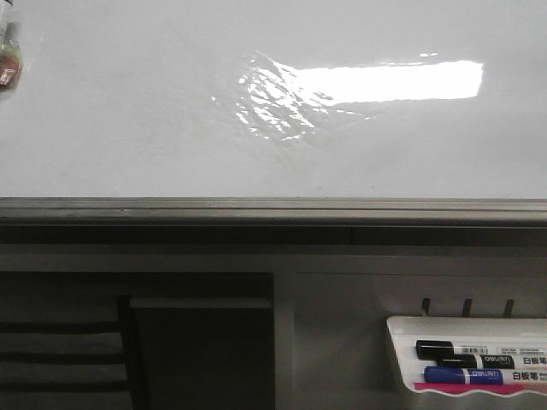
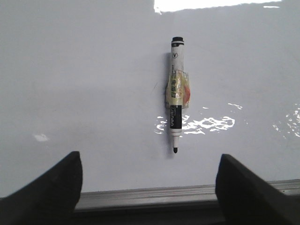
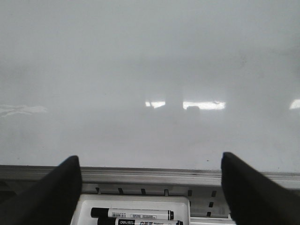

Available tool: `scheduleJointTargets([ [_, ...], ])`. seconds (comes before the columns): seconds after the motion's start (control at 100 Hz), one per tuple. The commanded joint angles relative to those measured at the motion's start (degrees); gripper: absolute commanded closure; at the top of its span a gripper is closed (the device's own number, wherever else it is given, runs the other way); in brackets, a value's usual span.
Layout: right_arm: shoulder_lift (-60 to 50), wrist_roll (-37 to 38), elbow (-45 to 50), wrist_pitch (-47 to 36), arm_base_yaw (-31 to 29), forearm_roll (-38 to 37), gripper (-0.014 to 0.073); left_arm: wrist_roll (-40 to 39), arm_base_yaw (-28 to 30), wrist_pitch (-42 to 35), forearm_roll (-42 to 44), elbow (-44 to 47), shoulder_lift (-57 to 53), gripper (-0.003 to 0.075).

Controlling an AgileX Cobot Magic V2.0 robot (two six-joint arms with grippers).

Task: Write number 7 on whiteboard

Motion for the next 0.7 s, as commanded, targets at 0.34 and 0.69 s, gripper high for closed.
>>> scheduleJointTargets([
  [0.34, 0.78, -0.45, -2.08, -4.61, -0.31, -0.84, 0.0049, -0.21, -0.32, -4.79, -4.22, -5.37, 12.31, 0.0177],
  [0.69, 0.78, -0.45, -2.08, -4.51, -0.31, -0.84, 0.0049, -0.21, -6.18, -9.70, -2.04, -10.64, 26.49, 0.0177],
])
